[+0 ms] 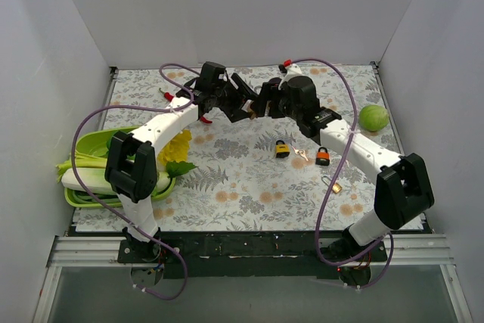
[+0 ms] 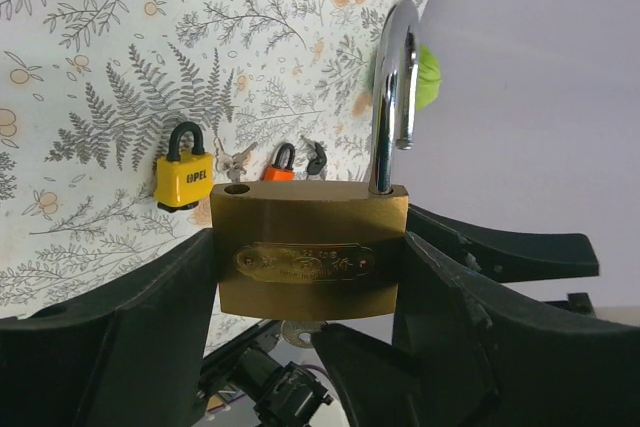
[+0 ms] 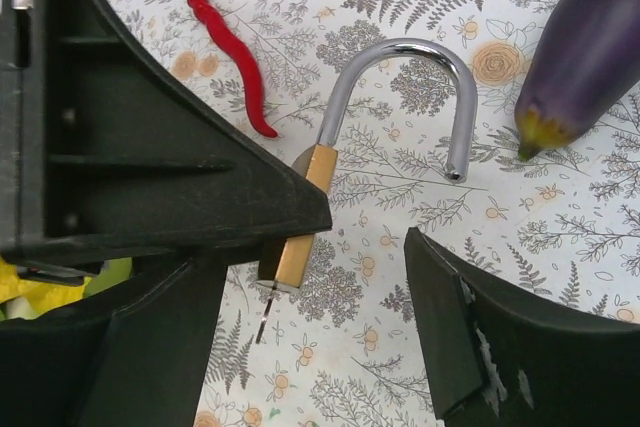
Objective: Lock with the key
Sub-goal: Lock the lock.
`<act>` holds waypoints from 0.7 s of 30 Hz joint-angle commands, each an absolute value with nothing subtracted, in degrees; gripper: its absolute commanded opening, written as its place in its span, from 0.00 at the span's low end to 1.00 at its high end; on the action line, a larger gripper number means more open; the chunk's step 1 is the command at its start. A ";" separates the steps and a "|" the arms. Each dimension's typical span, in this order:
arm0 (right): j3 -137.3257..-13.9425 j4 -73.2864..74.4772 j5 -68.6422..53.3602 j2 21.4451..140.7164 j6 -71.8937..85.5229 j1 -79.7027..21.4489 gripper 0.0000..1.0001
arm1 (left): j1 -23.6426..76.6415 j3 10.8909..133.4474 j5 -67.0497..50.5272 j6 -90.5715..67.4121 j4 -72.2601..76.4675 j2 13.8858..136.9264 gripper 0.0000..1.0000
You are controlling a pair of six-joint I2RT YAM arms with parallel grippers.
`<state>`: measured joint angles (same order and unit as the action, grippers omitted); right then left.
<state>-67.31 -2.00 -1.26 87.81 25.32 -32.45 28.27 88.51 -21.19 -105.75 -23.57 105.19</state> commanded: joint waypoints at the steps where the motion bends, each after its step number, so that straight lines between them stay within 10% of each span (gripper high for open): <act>1: -69.87 -5.45 2.37 89.56 26.54 -33.13 0.77 | 27.95 89.30 -25.49 -108.37 -17.41 98.26 0.00; 11: -70.83 -6.59 4.22 91.23 28.83 -34.19 0.52 | 27.95 87.72 -27.16 -111.80 -15.47 98.00 0.00; 16: -71.19 -6.68 3.61 91.41 28.21 -34.28 0.06 | 27.95 86.75 -27.33 -112.15 -15.12 97.56 0.10; 21: -70.75 -5.37 2.03 89.04 28.30 -33.84 0.01 | 27.25 85.17 -27.07 -110.75 -15.12 96.51 0.68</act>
<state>-68.79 -3.99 1.08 91.22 30.44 -34.50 27.86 85.82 -23.51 -110.45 -17.52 103.48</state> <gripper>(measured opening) 0.265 0.661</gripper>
